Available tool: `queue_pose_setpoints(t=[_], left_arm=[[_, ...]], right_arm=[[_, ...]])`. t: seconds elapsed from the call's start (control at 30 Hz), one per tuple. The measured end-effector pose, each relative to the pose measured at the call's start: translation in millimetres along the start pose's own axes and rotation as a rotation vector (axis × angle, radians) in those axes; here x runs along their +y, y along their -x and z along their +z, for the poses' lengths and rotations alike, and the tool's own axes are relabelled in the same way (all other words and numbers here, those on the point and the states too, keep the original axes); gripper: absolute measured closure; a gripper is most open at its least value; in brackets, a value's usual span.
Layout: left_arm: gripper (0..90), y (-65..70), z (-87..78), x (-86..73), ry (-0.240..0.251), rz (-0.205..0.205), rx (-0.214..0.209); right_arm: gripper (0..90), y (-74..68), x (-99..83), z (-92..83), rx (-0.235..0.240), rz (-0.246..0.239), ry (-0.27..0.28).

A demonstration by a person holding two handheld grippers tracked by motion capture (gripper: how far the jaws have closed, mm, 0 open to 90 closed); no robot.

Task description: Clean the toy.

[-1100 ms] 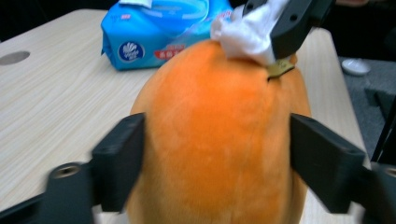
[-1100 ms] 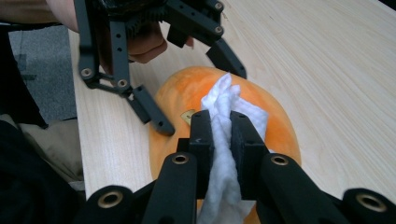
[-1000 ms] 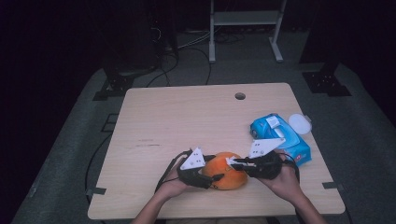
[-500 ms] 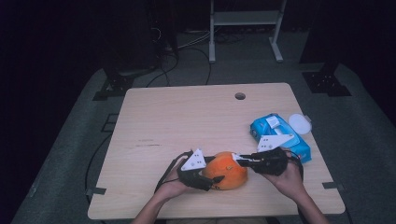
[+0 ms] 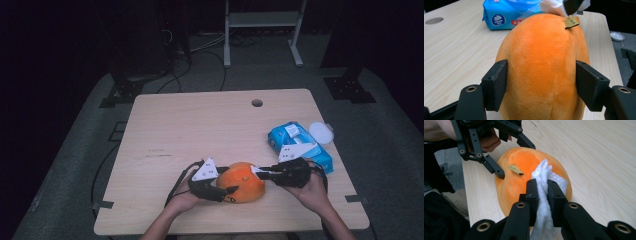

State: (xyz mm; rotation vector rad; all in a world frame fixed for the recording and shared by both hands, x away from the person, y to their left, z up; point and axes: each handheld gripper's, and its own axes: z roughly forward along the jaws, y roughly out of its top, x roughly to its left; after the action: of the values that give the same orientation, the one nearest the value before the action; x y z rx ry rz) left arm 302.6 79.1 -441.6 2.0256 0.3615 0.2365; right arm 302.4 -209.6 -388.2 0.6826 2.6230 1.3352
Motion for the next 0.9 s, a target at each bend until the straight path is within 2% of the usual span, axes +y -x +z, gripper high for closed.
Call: queue_pose_setpoints(t=[0.07, 0.13, 0.2, 0.33, 0.43, 0.47, 0.5, 0.6, 0.67, 0.73, 0.83, 0.87, 0.9], left_arm=[[32.0, -3.6, -0.9, -2.0, -0.001, -0.031, 0.010], [31.9, -4.6, -1.2, -2.3, 0.000, -0.032, 0.011], [31.5, -0.3, 0.3, -1.2, 0.006, 0.014, 0.005], [32.8, 13.8, 3.6, 1.9, 0.015, 0.134, -0.007], [31.9, 18.8, 4.4, 3.8, 0.000, 0.183, -0.008], [31.0, 18.3, 3.8, 4.0, -0.005, 0.186, -0.010], [29.0, 17.0, 3.3, 3.9, 0.001, 0.167, -0.017], [14.8, 7.1, 2.3, 5.3, 0.014, 0.029, -0.047], [6.2, 1.3, 6.1, 3.9, -0.015, -0.053, -0.053], [9.8, -1.0, 10.5, -0.3, -0.012, -0.103, -0.072], [29.1, 0.9, 7.4, 3.2, 0.029, -0.048, -0.030], [33.1, 0.9, 7.4, 3.2, 0.029, -0.048, -0.030], [35.7, 1.1, 3.0, 8.9, 0.080, 0.003, 0.022]], right_arm=[[80.2, -0.1, 0.4, -1.1, 0.000, 0.002, 0.004], [80.2, 0.1, 0.4, -1.9, -0.003, 0.002, 0.007], [80.1, 0.7, 0.3, -0.9, 0.001, 0.010, 0.006], [80.1, 2.5, -0.8, 0.7, -0.002, 0.021, 0.017], [80.0, 3.6, -0.1, 1.2, -0.008, 0.028, 0.034], [80.1, 3.3, 0.3, 1.5, -0.008, 0.028, 0.032], [80.1, 2.9, 0.4, 1.9, -0.003, 0.027, 0.029], [80.0, 1.3, 0.3, 3.5, 0.023, 0.019, 0.018], [79.9, -0.2, 0.3, 4.7, 0.053, 0.017, 0.016], [79.9, -2.1, 1.3, 5.9, 0.049, 0.010, 0.017], [80.0, -4.1, 3.4, 5.1, 0.001, -0.004, 0.014], [80.1, -3.8, 3.8, 3.5, -0.010, -0.002, 0.024], [80.0, -3.4, 4.3, 1.2, -0.021, 0.001, 0.039]])
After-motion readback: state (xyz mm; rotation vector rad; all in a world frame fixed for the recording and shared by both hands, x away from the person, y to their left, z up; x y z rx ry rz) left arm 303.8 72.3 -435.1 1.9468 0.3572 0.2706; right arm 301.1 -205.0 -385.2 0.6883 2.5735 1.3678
